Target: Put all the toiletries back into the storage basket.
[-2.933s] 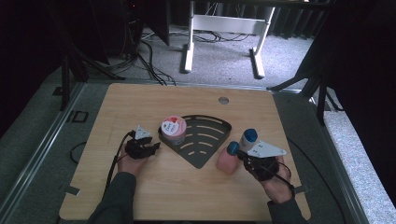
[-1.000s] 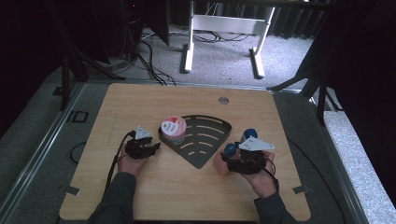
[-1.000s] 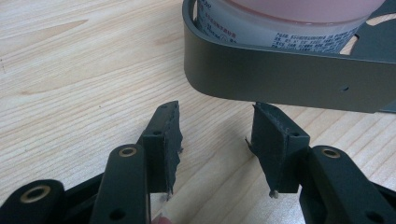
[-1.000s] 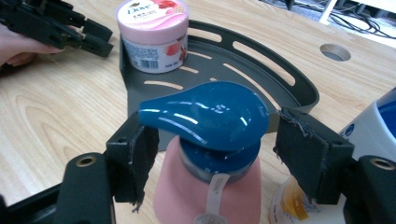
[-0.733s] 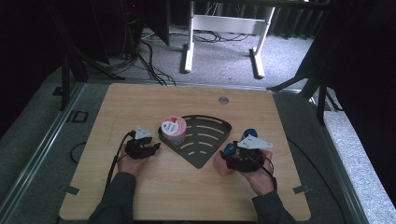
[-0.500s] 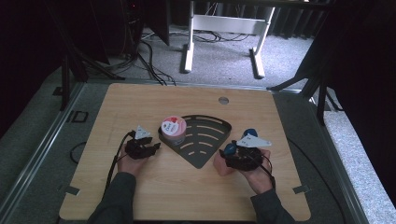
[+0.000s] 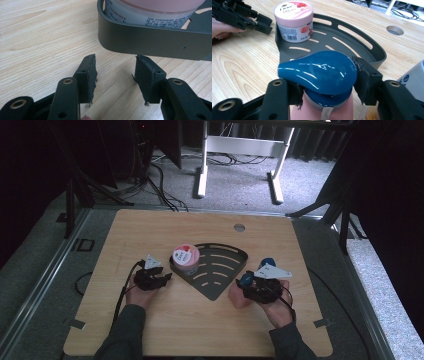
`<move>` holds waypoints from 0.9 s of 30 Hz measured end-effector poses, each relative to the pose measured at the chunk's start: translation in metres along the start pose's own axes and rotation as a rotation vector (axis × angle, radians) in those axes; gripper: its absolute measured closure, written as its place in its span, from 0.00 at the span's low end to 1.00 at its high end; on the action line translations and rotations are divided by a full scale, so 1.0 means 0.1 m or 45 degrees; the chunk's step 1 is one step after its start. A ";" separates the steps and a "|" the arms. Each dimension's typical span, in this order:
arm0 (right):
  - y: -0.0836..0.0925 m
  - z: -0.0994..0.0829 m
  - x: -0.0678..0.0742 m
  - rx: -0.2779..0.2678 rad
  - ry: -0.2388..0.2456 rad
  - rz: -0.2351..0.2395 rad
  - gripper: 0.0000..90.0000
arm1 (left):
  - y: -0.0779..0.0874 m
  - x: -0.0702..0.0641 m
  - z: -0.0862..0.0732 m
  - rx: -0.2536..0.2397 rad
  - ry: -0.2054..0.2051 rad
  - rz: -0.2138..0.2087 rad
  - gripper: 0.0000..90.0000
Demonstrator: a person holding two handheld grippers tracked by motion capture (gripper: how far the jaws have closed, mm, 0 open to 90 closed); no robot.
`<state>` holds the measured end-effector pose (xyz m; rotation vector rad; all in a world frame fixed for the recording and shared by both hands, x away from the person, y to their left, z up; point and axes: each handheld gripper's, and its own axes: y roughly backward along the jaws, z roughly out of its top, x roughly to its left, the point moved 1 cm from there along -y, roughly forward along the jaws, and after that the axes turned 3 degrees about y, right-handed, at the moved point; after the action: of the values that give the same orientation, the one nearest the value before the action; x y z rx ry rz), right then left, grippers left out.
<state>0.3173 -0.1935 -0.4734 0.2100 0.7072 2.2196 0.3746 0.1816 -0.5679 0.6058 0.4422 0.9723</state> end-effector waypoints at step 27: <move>-0.08 0.17 0.26 0.019 0.058 0.060 0.58 | 0.00 0.01 0.00 -0.005 0.016 -0.011 0.57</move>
<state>0.3111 -0.1631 -0.4659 0.1856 0.7506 2.2705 0.3750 0.1830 -0.5678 0.5944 0.4539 0.9691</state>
